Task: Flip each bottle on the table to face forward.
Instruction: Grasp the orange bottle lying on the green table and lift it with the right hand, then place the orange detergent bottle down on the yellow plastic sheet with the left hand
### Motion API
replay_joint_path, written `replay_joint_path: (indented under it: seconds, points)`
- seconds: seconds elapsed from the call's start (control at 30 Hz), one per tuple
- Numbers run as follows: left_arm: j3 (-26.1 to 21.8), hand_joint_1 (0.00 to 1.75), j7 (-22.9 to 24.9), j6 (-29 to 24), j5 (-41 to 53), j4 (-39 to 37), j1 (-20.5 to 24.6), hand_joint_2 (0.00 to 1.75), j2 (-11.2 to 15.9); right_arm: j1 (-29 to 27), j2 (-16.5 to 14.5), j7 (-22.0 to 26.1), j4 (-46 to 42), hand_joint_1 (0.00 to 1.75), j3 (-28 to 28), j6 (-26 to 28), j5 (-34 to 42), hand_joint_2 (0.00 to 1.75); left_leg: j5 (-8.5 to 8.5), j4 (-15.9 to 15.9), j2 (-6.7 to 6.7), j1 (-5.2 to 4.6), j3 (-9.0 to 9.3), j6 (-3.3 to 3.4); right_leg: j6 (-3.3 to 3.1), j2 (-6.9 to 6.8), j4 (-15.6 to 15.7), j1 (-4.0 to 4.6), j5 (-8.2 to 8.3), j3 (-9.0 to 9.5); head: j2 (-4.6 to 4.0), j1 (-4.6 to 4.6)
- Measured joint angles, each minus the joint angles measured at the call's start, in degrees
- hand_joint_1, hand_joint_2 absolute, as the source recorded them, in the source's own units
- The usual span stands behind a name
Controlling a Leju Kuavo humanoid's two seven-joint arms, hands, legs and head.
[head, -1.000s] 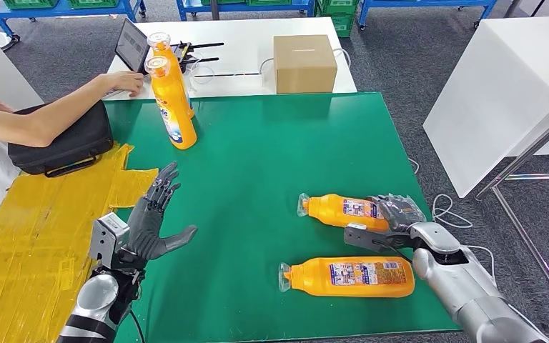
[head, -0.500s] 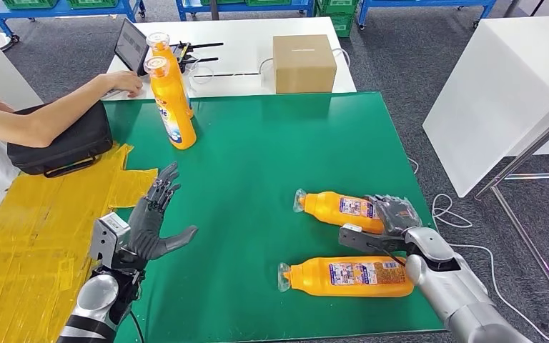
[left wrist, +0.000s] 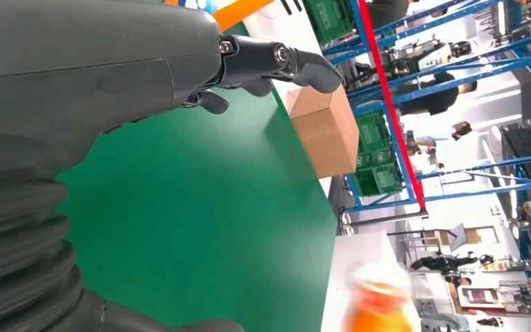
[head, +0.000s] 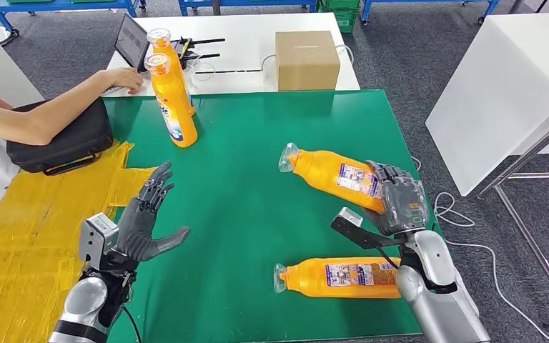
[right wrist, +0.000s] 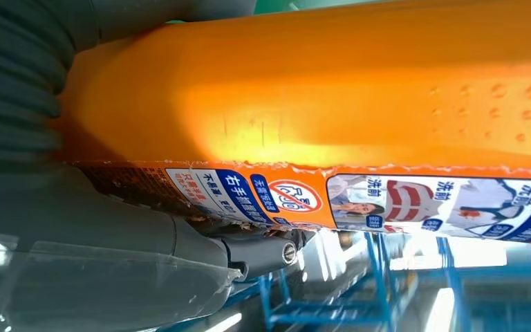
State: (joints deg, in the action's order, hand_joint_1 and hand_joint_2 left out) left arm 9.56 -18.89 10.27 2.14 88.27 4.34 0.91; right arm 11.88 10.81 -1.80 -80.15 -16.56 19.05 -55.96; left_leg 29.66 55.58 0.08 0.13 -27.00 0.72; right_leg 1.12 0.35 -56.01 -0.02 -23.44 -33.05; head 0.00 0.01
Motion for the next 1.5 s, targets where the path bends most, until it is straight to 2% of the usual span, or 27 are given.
replay_joint_path:
  seconds: [0.2,0.4,0.5,0.67,0.8,0.87,1.0,1.07,1.23,1.5]
  points:
    - [-0.49,0.0,0.16,0.32,-0.09,0.45,-0.38,1.75,0.37,-2.07,-0.98,1.07,-5.97,1.75,2.86,1.54,1.97,1.75,0.01,0.0,0.01,-0.03,-0.04,0.01,0.0,0.0,0.02,-0.03,0.0,-0.05,0.0,-0.01]
    - [-0.6,0.0,0.16,0.46,-0.1,0.62,-0.43,1.75,0.49,-2.78,-1.32,1.15,-7.87,1.75,3.58,1.55,2.03,1.75,0.01,0.0,0.01,-0.03,-0.03,0.01,0.0,0.0,0.01,-0.01,0.0,-0.06,0.0,-0.01]
    - [-0.58,0.0,0.22,0.52,-0.09,0.63,-0.4,1.75,0.59,-2.94,-1.65,2.39,-8.39,1.75,4.01,2.18,4.48,1.75,0.0,0.0,0.01,-0.02,-0.04,0.01,0.0,0.0,0.01,0.0,0.0,-0.07,0.0,-0.01]
    - [-0.44,0.0,0.8,1.26,-0.37,0.79,0.3,1.75,1.22,-2.98,-3.62,8.45,-9.96,1.75,5.18,1.96,18.26,1.75,0.0,0.0,0.01,-0.02,-0.04,0.0,0.0,0.0,0.0,0.01,0.0,-0.08,0.0,-0.01]
    - [1.0,0.0,1.34,3.63,-2.96,0.3,2.89,1.75,2.02,-1.76,-6.03,14.18,-9.2,1.75,5.3,-6.07,34.83,1.75,-0.02,0.0,0.01,-0.01,-0.04,0.0,-0.01,0.0,0.0,0.0,0.01,-0.07,0.0,-0.01]
    - [2.25,0.0,1.59,5.31,-4.76,-0.6,5.05,1.75,2.23,-0.31,-7.57,16.31,-6.98,1.75,5.1,-9.1,39.11,1.75,-0.05,0.0,0.01,-0.01,-0.04,0.02,-0.01,0.0,-0.01,0.0,0.02,-0.06,0.0,0.0]
    - [5.32,0.0,2.54,7.73,-8.52,-3.04,9.57,1.75,2.28,2.16,-12.36,22.42,-1.48,1.75,3.25,-7.1,39.35,1.75,-0.07,0.01,0.02,-0.01,-0.02,0.02,-0.01,0.01,-0.06,0.0,0.03,-0.07,0.0,0.01]
    - [7.01,0.0,3.03,8.09,-10.31,-4.09,11.58,1.75,2.28,3.12,-14.74,23.69,0.81,1.75,1.34,-5.81,39.3,1.75,-0.08,0.01,0.03,-0.01,-0.01,0.02,-0.01,0.02,-0.08,0.03,0.02,-0.08,0.0,-0.01]
    - [9.98,0.0,3.36,8.25,-13.03,-5.87,14.68,1.75,2.28,5.47,-18.23,23.98,6.13,1.75,-2.79,-4.45,39.68,1.75,-0.07,0.0,0.03,0.02,-0.07,0.01,-0.01,0.01,-0.09,0.09,0.01,-0.13,0.0,0.01]
    - [12.58,0.0,2.99,8.16,-14.11,-7.14,16.32,1.75,2.27,8.55,-21.66,24.05,13.46,1.75,-6.98,-4.52,39.09,1.75,-0.07,0.01,0.03,0.01,-0.07,0.02,-0.01,0.01,-0.08,0.02,0.02,-0.13,0.0,0.01]
